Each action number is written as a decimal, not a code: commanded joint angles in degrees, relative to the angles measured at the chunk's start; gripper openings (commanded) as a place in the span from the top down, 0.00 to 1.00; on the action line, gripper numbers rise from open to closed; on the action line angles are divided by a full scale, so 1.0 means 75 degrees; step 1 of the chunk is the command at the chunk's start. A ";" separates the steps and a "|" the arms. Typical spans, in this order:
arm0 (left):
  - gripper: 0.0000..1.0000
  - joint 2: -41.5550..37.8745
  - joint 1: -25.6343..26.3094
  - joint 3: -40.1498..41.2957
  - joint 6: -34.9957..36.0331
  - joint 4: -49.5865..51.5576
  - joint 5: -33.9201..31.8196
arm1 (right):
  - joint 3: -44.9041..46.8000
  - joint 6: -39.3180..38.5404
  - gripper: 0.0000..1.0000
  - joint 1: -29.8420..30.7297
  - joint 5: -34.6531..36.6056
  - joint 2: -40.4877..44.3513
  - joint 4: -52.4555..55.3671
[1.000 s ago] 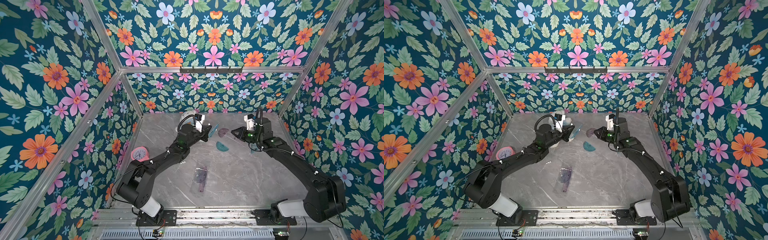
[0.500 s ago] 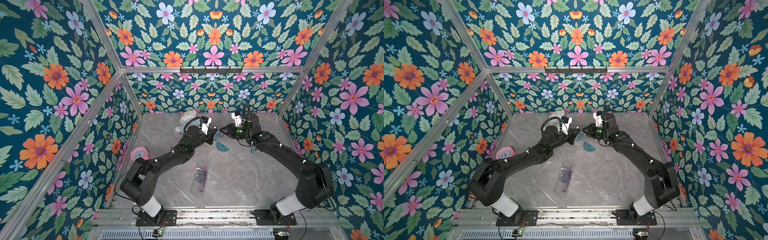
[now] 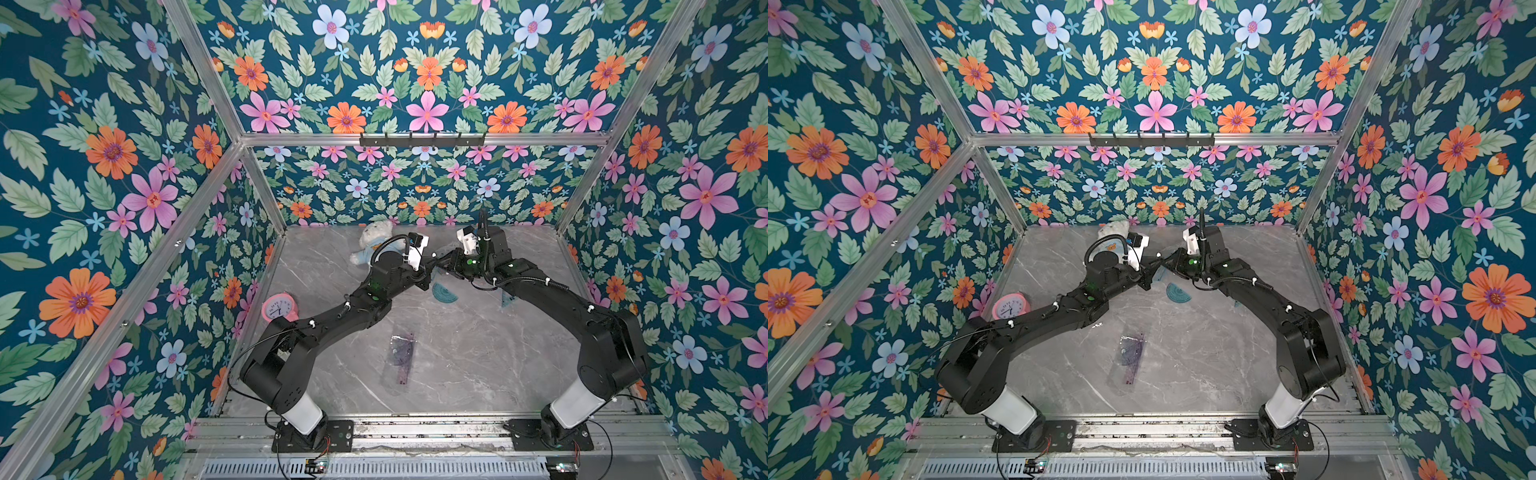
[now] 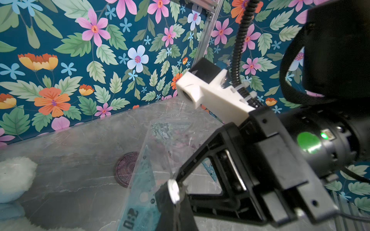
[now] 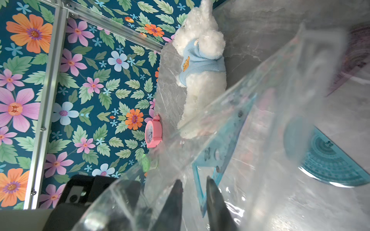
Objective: Open the ruler set and take out the ruler
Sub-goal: Take out the ruler from the ruler set bag.
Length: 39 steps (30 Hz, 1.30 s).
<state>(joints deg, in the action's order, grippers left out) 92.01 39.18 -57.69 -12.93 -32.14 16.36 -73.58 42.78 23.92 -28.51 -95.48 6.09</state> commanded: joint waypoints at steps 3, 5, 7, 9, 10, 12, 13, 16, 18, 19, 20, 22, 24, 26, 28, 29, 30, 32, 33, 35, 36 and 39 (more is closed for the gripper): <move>1.00 -0.0044 0.0136 -0.0088 0.0422 0.0028 -0.0231 | -0.0039 -0.0194 0.70 0.0009 0.0288 -0.0114 0.0274; 1.00 -0.0036 0.0179 -0.0101 0.0481 0.0066 -0.0329 | -0.0044 -0.0209 0.69 0.0006 0.0356 -0.0122 0.0327; 1.00 -0.0039 0.0189 -0.0101 0.0491 0.0070 -0.0371 | -0.0077 -0.0209 0.68 0.0002 0.0336 -0.0153 0.0350; 1.00 -0.0024 0.0190 -0.0100 0.0488 0.0055 -0.0377 | -0.0079 -0.0169 0.68 0.0009 0.0253 -0.0192 0.0273; 1.00 -0.0022 0.0190 -0.0101 0.0483 0.0055 -0.0377 | -0.0058 -0.0136 0.68 0.0009 0.0189 -0.0210 0.0186; 1.00 0.0001 0.0202 -0.0101 0.0482 0.0044 -0.0365 | -0.0044 -0.0042 0.68 0.0006 0.0029 -0.0273 0.0016; 1.00 0.0002 0.0196 -0.0101 0.0482 0.0033 -0.0371 | -0.0033 0.0027 0.68 0.0001 -0.0054 -0.0301 -0.0085; 1.00 0.0013 0.0199 -0.0101 0.0478 -0.0002 -0.0382 | 0.0047 0.0216 0.69 0.0015 -0.0280 -0.0355 -0.0426; 1.00 0.0020 0.0196 -0.0101 0.0448 -0.0032 -0.0365 | 0.0043 0.0260 0.72 0.0027 -0.0320 -0.0399 -0.0457; 1.00 0.0027 0.0196 -0.0101 0.0438 -0.0039 -0.0345 | 0.0036 0.0257 0.73 0.0027 -0.0329 -0.0404 -0.0460; 1.00 0.0037 0.0195 -0.0101 0.0435 -0.0040 -0.0334 | 0.0027 0.0254 0.74 0.0026 -0.0334 -0.0406 -0.0482; 1.00 0.0049 0.0196 -0.0098 0.0415 -0.0059 -0.0330 | 0.0042 0.0257 0.78 0.0045 -0.0358 -0.0395 -0.0546; 1.00 0.0063 0.0193 -0.0095 0.0401 -0.0074 -0.0330 | 0.0039 0.0271 0.79 0.0056 -0.0392 -0.0394 -0.0588; 1.00 0.0050 0.0202 -0.0089 0.0395 -0.0106 -0.0333 | 0.0031 0.0292 0.80 0.0047 -0.0434 -0.0423 -0.0605; 1.00 0.0042 0.0199 -0.0078 0.0391 -0.0124 -0.0341 | 0.0022 0.0292 0.80 0.0056 -0.0456 -0.0443 -0.0595; 1.00 0.0026 0.0196 -0.0068 0.0388 -0.0141 -0.0353 | 0.0009 0.0300 0.80 0.0056 -0.0464 -0.0473 -0.0589; 1.00 0.0017 0.0196 -0.0065 0.0388 -0.0159 -0.0363 | 0.0003 0.0301 0.80 0.0055 -0.0476 -0.0486 -0.0604; 1.00 0.0014 0.0199 -0.0054 0.0388 -0.0168 -0.0371 | -0.0016 0.0298 0.83 0.0057 -0.0509 -0.0504 -0.0586; 1.00 0.0012 0.0201 -0.0043 0.0388 -0.0173 -0.0378 | -0.0018 0.0307 0.86 0.0058 -0.0511 -0.0502 -0.0589; 1.00 -0.0020 0.0199 -0.0017 0.0394 -0.0195 -0.0409 | -0.0030 0.0316 0.90 0.0064 -0.0511 -0.0523 -0.0556; 1.00 -0.0033 0.0202 -0.0001 0.0399 -0.0206 -0.0440 | -0.0044 0.0313 0.92 0.0061 -0.0514 -0.0510 -0.0525; 1.00 -0.0054 0.0195 0.0028 0.0480 -0.0180 -0.0554 | -0.0045 0.0303 0.98 0.0060 -0.0505 -0.0437 -0.0477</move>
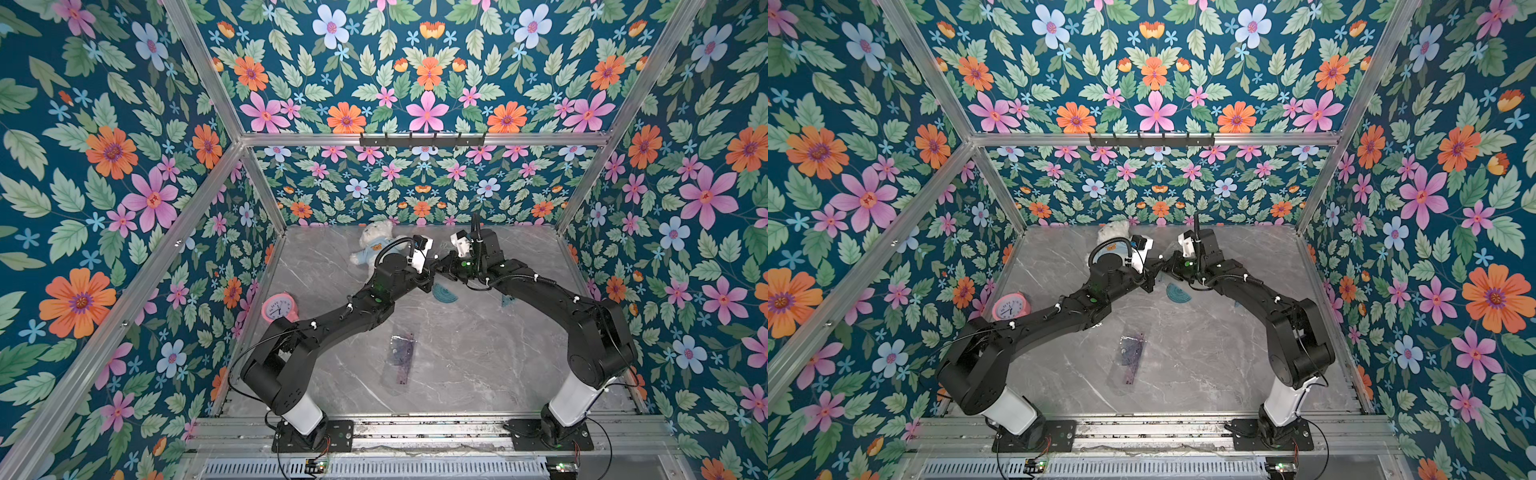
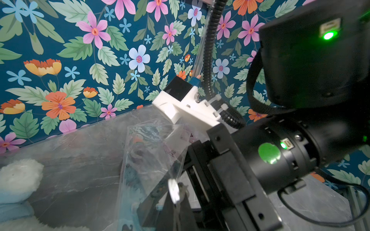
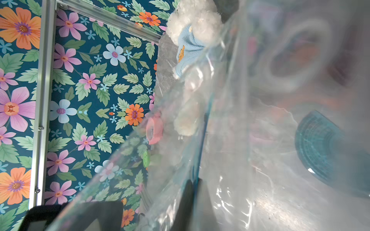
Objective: Open the ruler set and take out the ruler
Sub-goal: Take out the ruler from the ruler set bag.
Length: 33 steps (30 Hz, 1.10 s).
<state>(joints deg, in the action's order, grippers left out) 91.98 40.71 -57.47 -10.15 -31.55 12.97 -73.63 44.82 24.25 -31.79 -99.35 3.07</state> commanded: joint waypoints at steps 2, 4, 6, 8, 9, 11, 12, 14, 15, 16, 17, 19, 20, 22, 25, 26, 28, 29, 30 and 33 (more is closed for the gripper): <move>1.00 -0.0083 -0.0008 0.0046 0.0188 -0.0214 -0.0201 | -0.0054 0.0013 1.00 0.0022 -0.0042 0.0166 -0.0010; 1.00 -0.0134 -0.0014 0.0126 0.0292 -0.0171 -0.0391 | -0.0077 -0.0005 1.00 0.0022 -0.0027 0.0269 0.0049; 1.00 -0.0200 -0.0083 0.0191 0.0451 -0.0063 -0.0587 | -0.0090 -0.0036 1.00 0.0020 -0.0017 0.0403 0.0145; 1.00 -0.0268 -0.0201 0.0283 0.0488 -0.0012 -0.0725 | -0.0096 -0.0067 1.00 0.0014 0.0006 0.0508 0.0200; 1.00 -0.0320 -0.0289 0.0351 0.0475 -0.0012 -0.0782 | -0.0090 -0.0081 1.00 0.0013 0.0014 0.0507 0.0272; 1.00 -0.0423 -0.0447 0.0503 0.0411 -0.0052 -0.0969 | -0.0083 -0.0132 1.00 0.0015 0.0033 0.0868 0.0428; 1.00 -0.0509 -0.0510 0.0607 0.0414 -0.0097 -0.1149 | -0.0081 -0.0152 1.00 0.0012 0.0032 0.0925 0.0523; 1.00 -0.0689 -0.0636 0.0757 0.0436 -0.0101 -0.1595 | -0.0025 -0.0163 1.00 0.0017 0.0004 0.1052 0.0638; 1.00 -0.0789 -0.0708 0.0815 0.0440 -0.0032 -0.1827 | 0.0037 -0.0157 1.00 0.0015 -0.0036 0.1144 0.0635; 1.00 -0.0855 -0.0790 0.0868 0.0438 0.0015 -0.1989 | 0.0086 -0.0152 1.00 0.0012 -0.0076 0.1223 0.0628; 1.00 -0.0924 -0.0890 0.0910 0.0453 0.0091 -0.2087 | 0.0145 -0.0151 1.00 0.0013 -0.0137 0.1327 0.0590; 1.00 -0.1033 -0.1023 0.0948 0.0510 0.0384 -0.2351 | 0.0237 -0.0179 1.00 0.0012 -0.0224 0.1537 0.0552; 1.00 -0.1094 -0.1075 0.0948 0.0541 0.0632 -0.2586 | 0.0280 -0.0237 1.00 0.0007 -0.0238 0.1660 0.0560; 1.00 -0.1287 -0.1144 0.1030 0.0493 0.1146 -0.3189 | 0.0342 -0.0352 1.00 0.0013 -0.0249 0.1896 0.0611; 1.00 -0.1765 -0.1186 0.1303 -0.0007 0.2042 -0.4153 | 0.0457 -0.0519 1.00 -0.0089 -0.0096 0.2265 0.0797; 1.00 -0.1963 -0.1186 0.1404 -0.0250 0.2419 -0.4472 | 0.0533 -0.0537 1.00 -0.0165 -0.0070 0.2369 0.0812; 1.00 -0.2353 -0.1192 0.1561 -0.0826 0.3172 -0.5098 | 0.0656 -0.0527 1.00 -0.0354 -0.0072 0.2482 0.0798; 1.00 -0.2503 -0.1187 0.1637 -0.1017 0.3493 -0.5285 | 0.0707 -0.0526 1.00 -0.0420 -0.0082 0.2498 0.0774; 1.00 -0.2664 -0.1186 0.1803 -0.1109 0.3581 -0.5287 | 0.0750 -0.0516 1.00 -0.0492 -0.0106 0.2487 0.0719; 1.00 -0.2878 -0.1185 0.2089 -0.1279 0.3751 -0.5246 | 0.0805 -0.0458 1.00 -0.0609 -0.0276 0.2335 0.0559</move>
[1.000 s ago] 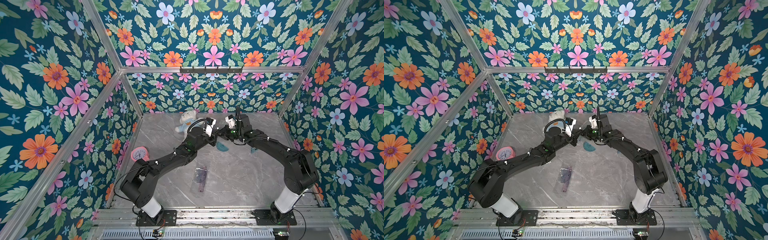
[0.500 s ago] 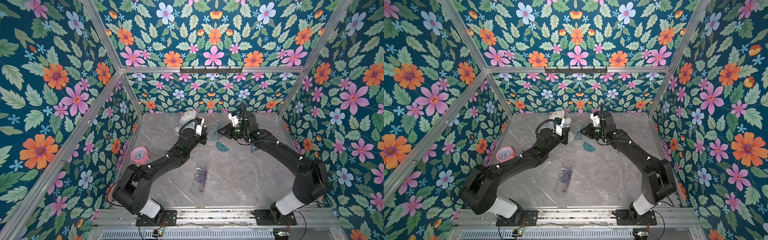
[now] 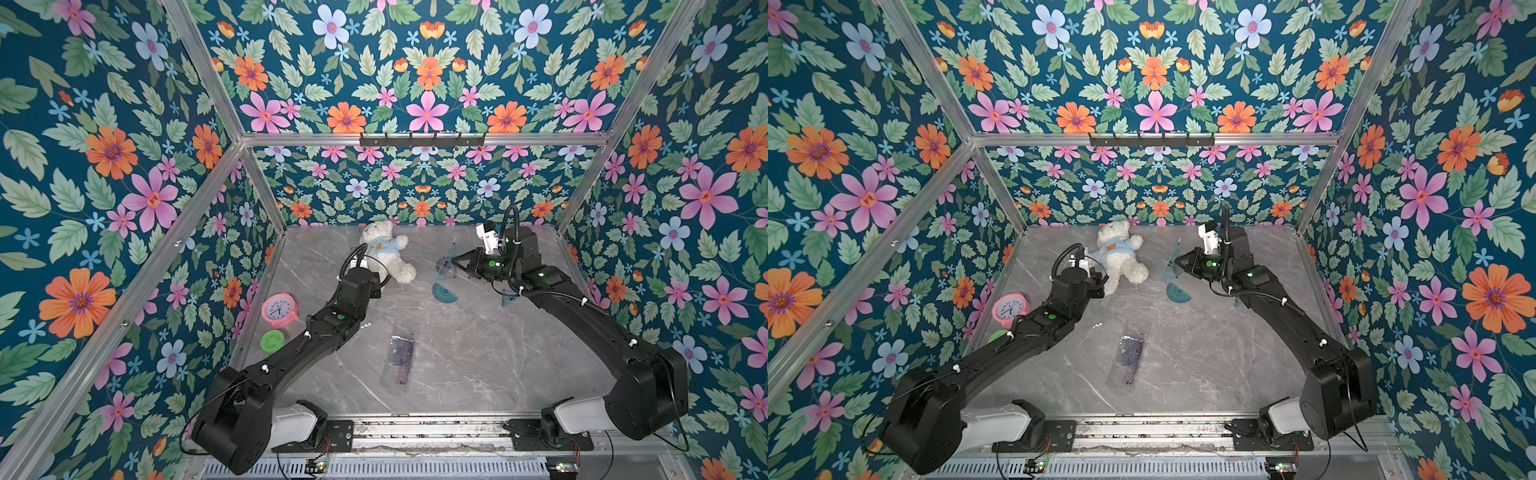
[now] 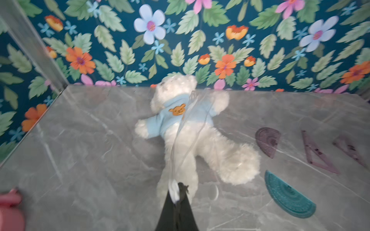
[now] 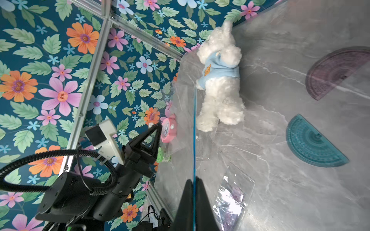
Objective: Open the ruler set and take out the ruler
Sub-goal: Take out the ruler from the ruler set bag, then place the ruler set bag at the center of the board.
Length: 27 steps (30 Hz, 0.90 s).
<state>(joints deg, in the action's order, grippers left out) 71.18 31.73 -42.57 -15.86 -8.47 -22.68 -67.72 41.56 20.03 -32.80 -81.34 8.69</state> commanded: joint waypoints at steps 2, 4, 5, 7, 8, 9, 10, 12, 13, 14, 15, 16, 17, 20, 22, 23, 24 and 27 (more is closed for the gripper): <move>1.00 -0.0036 0.0012 0.0009 -0.0715 0.1084 -0.0705 | 0.0031 -0.0010 1.00 -0.0062 -0.0197 -0.0178 -0.0232; 1.00 0.0048 0.0015 -0.0102 -0.1131 0.1642 -0.1070 | 0.0106 -0.0004 1.00 -0.0071 -0.0198 -0.0252 -0.0257; 1.00 0.0050 0.0012 -0.0096 -0.1347 0.1825 -0.1272 | 0.0171 -0.0004 1.00 -0.0088 -0.0198 -0.0253 -0.0275; 1.00 -0.0001 0.0010 -0.0028 -0.2028 0.2245 -0.1851 | 0.0312 0.0055 1.00 -0.0145 -0.0209 -0.0258 -0.0379; 1.00 -0.0028 0.0012 0.0006 -0.2352 0.2431 -0.2125 | 0.0354 0.0078 1.00 -0.0158 -0.0209 -0.0264 -0.0424; 1.00 -0.0065 0.0012 0.0043 -0.2683 0.2628 -0.2420 | 0.0401 0.0095 1.00 -0.0176 -0.0221 -0.0264 -0.0453; 1.00 -0.0080 0.0001 0.0042 -0.3013 0.2879 -0.2712 | 0.0422 0.0107 1.00 -0.0187 -0.0227 -0.0264 -0.0477; 1.00 -0.0032 -0.0022 -0.0001 -0.3366 0.3227 -0.3054 | 0.0428 0.0101 1.00 -0.0187 -0.0221 -0.0273 -0.0501; 1.00 0.0037 -0.0043 -0.0041 -0.3470 0.3384 -0.3139 | 0.0428 0.0098 1.00 -0.0187 -0.0232 -0.0283 -0.0502; 0.99 0.0129 -0.0068 -0.0094 -0.3567 0.3528 -0.3163 | 0.0428 0.0095 1.00 -0.0194 -0.0233 -0.0296 -0.0502; 0.97 0.0270 -0.0092 -0.0172 -0.3701 0.3701 -0.3167 | 0.0422 0.0089 1.00 -0.0187 -0.0244 -0.0317 -0.0508; 0.95 0.0419 -0.0125 -0.0247 -0.3783 0.3852 -0.3135 | 0.0428 0.0084 1.00 -0.0191 -0.0260 -0.0329 -0.0501; 0.91 0.0532 -0.0139 -0.0303 -0.3825 0.3920 -0.3080 | 0.0428 0.0082 1.00 -0.0207 -0.0256 -0.0335 -0.0502; 0.69 0.0843 -0.0186 -0.0395 -0.3862 0.3940 -0.2816 | 0.0452 0.0066 1.00 -0.0203 -0.0256 -0.0347 -0.0512; 0.49 0.0952 -0.0242 -0.0395 -0.3833 0.3823 -0.2590 | 0.0475 0.0060 1.00 -0.0209 -0.0236 -0.0355 -0.0492; 0.44 0.0965 -0.0270 -0.0386 -0.3821 0.3764 -0.2525 | 0.0501 0.0046 1.00 -0.0214 -0.0224 -0.0348 -0.0488; 0.37 0.0979 -0.0297 -0.0373 -0.3808 0.3695 -0.2452 | 0.0527 0.0037 1.00 -0.0217 -0.0204 -0.0355 -0.0467; 0.24 0.0909 -0.0376 -0.0360 -0.3676 0.3472 -0.2312 | 0.0640 0.0042 1.00 -0.0286 -0.0186 -0.0365 -0.0456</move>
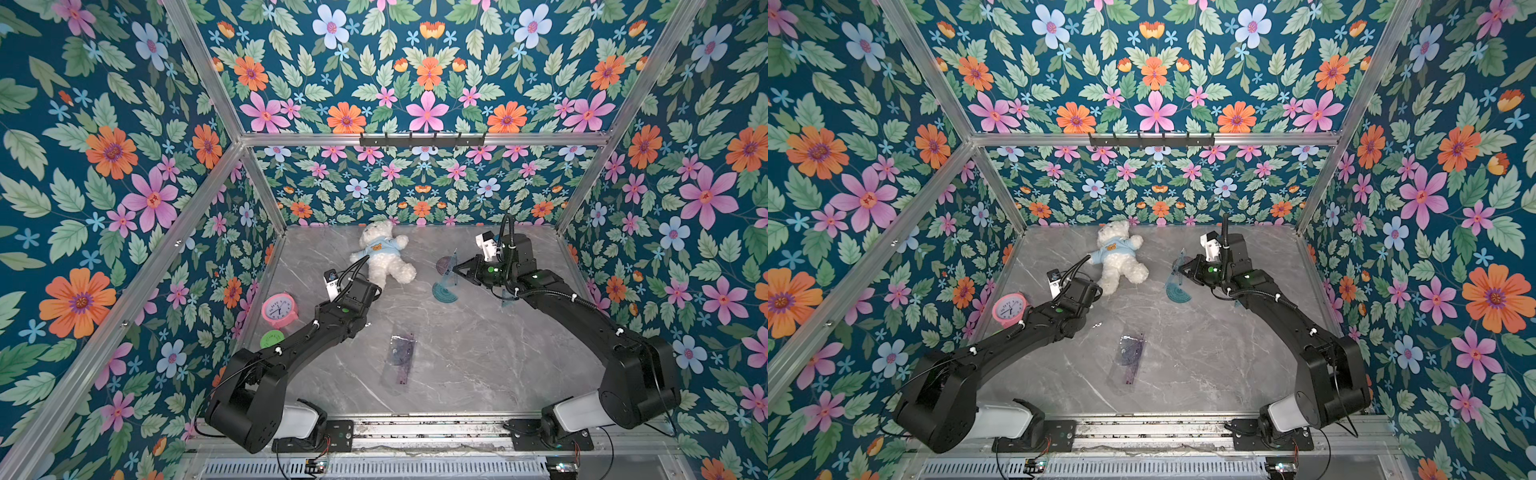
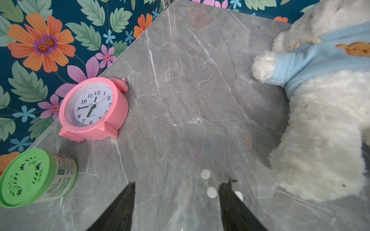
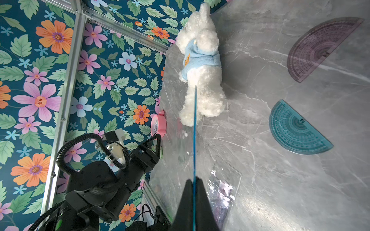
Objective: Open the ruler set and take out the ruler
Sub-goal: Place the ruler set bag at the center of the board, then place the ruler at the center of the board.
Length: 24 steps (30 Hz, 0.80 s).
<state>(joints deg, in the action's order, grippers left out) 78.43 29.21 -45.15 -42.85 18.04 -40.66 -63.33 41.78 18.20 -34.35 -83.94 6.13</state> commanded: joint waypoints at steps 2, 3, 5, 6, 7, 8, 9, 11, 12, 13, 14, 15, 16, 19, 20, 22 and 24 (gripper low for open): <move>0.21 -0.0201 -0.0051 -0.0004 0.0054 -0.0271 0.0035 | 0.0160 0.0013 1.00 -0.0105 0.0053 -0.0023 -0.0123; 0.18 -0.0337 -0.0062 0.0046 0.0242 -0.0526 0.0041 | 0.0235 0.0013 1.00 -0.0148 0.0075 -0.0029 -0.0139; 0.12 -0.0609 -0.0063 0.0167 0.0618 -0.1139 0.0141 | 0.0438 0.0041 1.00 -0.0279 0.0086 -0.0052 -0.0213; 0.11 -0.0780 -0.0063 0.0287 0.0945 -0.1646 0.0327 | 0.0597 0.0113 1.00 -0.0379 0.0074 -0.0072 -0.0307; 0.07 -0.0977 -0.0061 0.0418 0.1277 -0.2188 0.0591 | 0.0786 0.0195 1.00 -0.0495 0.0021 -0.0092 -0.0456; 0.04 -0.1081 -0.0057 0.0548 0.1595 -0.2722 0.0907 | 0.0952 0.0284 1.00 -0.0577 -0.0040 -0.0129 -0.0645; 0.04 -0.1182 -0.0063 0.0681 0.1967 -0.3377 0.1349 | 0.1143 0.0350 1.00 -0.0665 -0.0071 -0.0167 -0.0826; 0.03 -0.1247 -0.0063 0.0810 0.2532 -0.4331 0.2224 | 0.1418 0.0346 1.00 -0.0769 -0.0041 -0.0288 -0.1022; 0.03 -0.1195 -0.0063 0.0819 0.2816 -0.4790 0.2752 | 0.1545 0.0346 1.00 -0.0806 -0.0026 -0.0363 -0.1115; 0.03 -0.1101 -0.0063 0.0740 0.3005 -0.5041 0.3202 | 0.1669 0.0339 1.00 -0.0857 -0.0026 -0.0455 -0.1275; 0.02 -0.1007 -0.0063 0.0657 0.3133 -0.5193 0.3591 | 0.1781 0.0346 1.00 -0.0905 -0.0026 -0.0537 -0.1398; 0.02 -0.0885 -0.0053 0.0581 0.3263 -0.5398 0.3998 | 0.1890 0.0355 1.00 -0.0976 -0.0046 -0.0631 -0.1536; 0.02 -0.0758 -0.0048 0.0505 0.3329 -0.5526 0.4334 | 0.2038 0.0390 1.00 -0.1068 -0.0082 -0.0728 -0.1777; 0.02 -0.0452 -0.0051 0.0421 0.3350 -0.5956 0.5069 | 0.2444 0.0603 1.00 -0.1425 -0.0282 -0.1037 -0.2505; 0.02 -0.0363 -0.0045 0.0400 0.3336 -0.6033 0.5224 | 0.2547 0.0687 1.00 -0.1551 -0.0423 -0.1155 -0.2757; 0.03 -0.0191 -0.0051 0.0327 0.3324 -0.6085 0.5482 | 0.2722 0.0891 1.00 -0.1798 -0.0716 -0.1407 -0.3214; 0.03 -0.0090 -0.0051 0.0293 0.3316 -0.6120 0.5629 | 0.2801 0.0947 1.00 -0.1919 -0.0827 -0.1690 -0.3415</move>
<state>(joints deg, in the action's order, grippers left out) 77.14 28.88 -42.39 -19.31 -24.05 -3.79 -42.81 46.59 4.51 -37.80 -94.72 -12.56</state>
